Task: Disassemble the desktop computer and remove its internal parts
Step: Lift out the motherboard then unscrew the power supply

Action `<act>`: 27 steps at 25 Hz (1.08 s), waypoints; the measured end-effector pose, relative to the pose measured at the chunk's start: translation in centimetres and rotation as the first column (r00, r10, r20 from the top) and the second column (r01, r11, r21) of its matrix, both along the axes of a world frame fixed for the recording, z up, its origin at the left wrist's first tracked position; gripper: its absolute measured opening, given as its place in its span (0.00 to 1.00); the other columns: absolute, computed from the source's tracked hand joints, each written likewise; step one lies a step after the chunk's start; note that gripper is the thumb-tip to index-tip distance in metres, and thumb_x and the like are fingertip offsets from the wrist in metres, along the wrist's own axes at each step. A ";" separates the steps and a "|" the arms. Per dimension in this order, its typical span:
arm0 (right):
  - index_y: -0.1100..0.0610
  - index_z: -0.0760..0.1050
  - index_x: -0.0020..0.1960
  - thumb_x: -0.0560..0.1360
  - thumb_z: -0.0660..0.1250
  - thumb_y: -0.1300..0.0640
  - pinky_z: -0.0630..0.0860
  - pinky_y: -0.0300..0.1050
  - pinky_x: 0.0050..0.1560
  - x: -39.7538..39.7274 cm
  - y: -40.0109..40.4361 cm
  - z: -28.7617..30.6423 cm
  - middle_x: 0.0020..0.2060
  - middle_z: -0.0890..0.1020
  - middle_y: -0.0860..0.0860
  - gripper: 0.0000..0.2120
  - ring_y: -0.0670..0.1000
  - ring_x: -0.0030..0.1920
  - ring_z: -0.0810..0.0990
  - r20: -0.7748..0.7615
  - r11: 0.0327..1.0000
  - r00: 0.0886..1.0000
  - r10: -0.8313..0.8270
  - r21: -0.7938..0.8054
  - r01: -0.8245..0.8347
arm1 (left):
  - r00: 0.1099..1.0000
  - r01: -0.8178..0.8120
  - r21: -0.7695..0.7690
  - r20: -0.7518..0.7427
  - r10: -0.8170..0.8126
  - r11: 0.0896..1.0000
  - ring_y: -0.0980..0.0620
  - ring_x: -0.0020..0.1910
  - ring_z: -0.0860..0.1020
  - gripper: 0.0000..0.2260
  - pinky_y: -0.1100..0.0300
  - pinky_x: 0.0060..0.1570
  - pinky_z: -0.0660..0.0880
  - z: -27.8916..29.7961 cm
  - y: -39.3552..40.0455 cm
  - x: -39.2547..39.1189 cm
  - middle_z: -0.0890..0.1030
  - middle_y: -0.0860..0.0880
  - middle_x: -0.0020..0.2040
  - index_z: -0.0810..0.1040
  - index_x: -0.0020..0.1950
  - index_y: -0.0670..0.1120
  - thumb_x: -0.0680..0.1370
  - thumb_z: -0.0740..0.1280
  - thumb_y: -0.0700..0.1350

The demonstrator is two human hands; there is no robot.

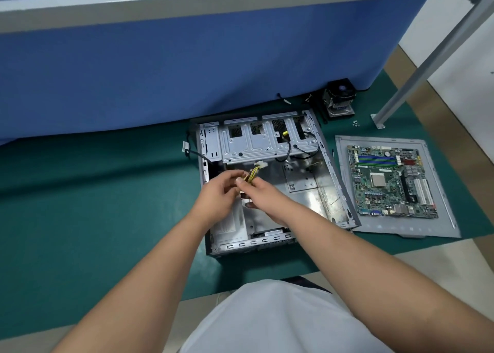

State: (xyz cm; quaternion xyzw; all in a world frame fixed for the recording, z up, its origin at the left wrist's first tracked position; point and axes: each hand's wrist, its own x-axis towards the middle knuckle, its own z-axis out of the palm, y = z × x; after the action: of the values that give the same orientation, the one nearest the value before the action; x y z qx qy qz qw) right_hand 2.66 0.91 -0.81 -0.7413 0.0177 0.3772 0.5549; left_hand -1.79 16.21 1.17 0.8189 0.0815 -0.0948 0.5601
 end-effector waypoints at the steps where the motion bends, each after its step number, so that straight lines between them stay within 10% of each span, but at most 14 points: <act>1: 0.47 0.76 0.67 0.80 0.63 0.37 0.77 0.55 0.66 0.1 0.2 -0.3 0.63 0.82 0.49 0.21 0.50 0.63 0.80 -0.017 0.998 0.998 -0.054 0.015 0.055 | 0.999 0.015 -0.050 -0.043 -0.017 0.999 0.63 0.51 0.82 0.17 0.66 0.50 0.77 -0.2 -0.1 -0.3 0.85 0.56 0.58 0.75 0.67 0.48 0.82 0.64 0.33; 4: 0.49 0.82 0.57 0.83 0.62 0.44 0.81 0.51 0.62 1.0 0.0 -0.6 0.57 0.85 0.52 0.13 0.51 0.55 0.84 -0.005 0.985 0.985 -0.171 -0.015 0.171 | 0.999 0.009 -0.059 -0.039 -0.011 0.998 0.62 0.57 0.81 0.16 0.66 0.54 0.76 -0.5 -0.1 -1.3 0.84 0.58 0.60 0.72 0.66 0.51 0.83 0.64 0.35; 7: 0.49 0.84 0.47 0.84 0.63 0.49 0.81 0.53 0.61 1.3 -1.4 -0.4 0.51 0.86 0.51 0.12 0.52 0.50 0.84 0.060 0.984 0.988 -0.142 -0.097 0.147 | 0.991 0.049 0.277 0.103 -0.080 0.960 0.56 0.66 0.77 0.18 0.56 0.69 0.72 -1.2 0.7 -3.0 0.80 0.55 0.65 0.74 0.69 0.50 0.81 0.68 0.39; 13: 0.47 0.80 0.44 0.83 0.59 0.41 0.75 0.43 0.41 -1.3 -3.1 1.2 0.46 0.82 0.51 0.17 0.55 0.45 0.81 0.277 0.859 0.887 0.371 -0.464 -0.214 | 0.882 0.319 0.657 0.058 -0.468 0.683 0.56 0.83 0.47 0.31 0.53 0.81 0.41 -3.0 2.3 -8.2 0.54 0.55 0.84 0.62 0.81 0.54 0.80 0.59 0.65; 18: 0.55 0.82 0.57 0.81 0.54 0.31 0.70 0.43 0.56 -4.5 -2.3 1.2 0.77 0.61 0.49 0.31 0.46 0.52 0.77 0.234 0.688 0.750 0.619 -0.622 -0.374 | 0.809 0.371 0.820 -0.054 -0.586 0.436 0.50 0.82 0.35 0.45 0.49 0.79 0.32 -4.1 2.7 -9.9 0.37 0.51 0.84 0.42 0.85 0.51 0.78 0.61 0.68; 24: 0.51 0.63 0.78 0.59 0.68 0.20 0.72 0.48 0.60 -7.0 -2.4 0.4 0.78 0.58 0.43 0.57 0.51 0.65 0.75 0.249 0.506 0.590 0.768 -0.800 -0.322 | 0.851 0.299 0.828 -0.005 -0.526 0.474 0.44 0.83 0.45 0.45 0.49 0.79 0.33 -4.9 2.0 -9.9 0.46 0.48 0.85 0.47 0.85 0.45 0.78 0.70 0.57; 27: 0.54 0.61 0.79 0.63 0.70 0.24 0.76 0.52 0.58 -8.2 -1.9 -0.8 0.75 0.66 0.46 0.55 0.53 0.63 0.78 0.335 0.488 0.530 0.779 -0.855 -0.177 | 0.840 0.298 0.821 0.017 -0.542 0.487 0.42 0.83 0.47 0.46 0.47 0.79 0.35 -5.2 2.2 -9.8 0.47 0.47 0.85 0.48 0.85 0.44 0.76 0.73 0.53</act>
State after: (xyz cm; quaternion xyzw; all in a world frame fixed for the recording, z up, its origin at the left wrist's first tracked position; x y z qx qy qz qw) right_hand -5.52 -1.03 -1.63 -0.9456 -0.2707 0.1789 0.0238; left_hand -11.61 18.43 -4.03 0.9779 -0.1681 -0.0699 0.1026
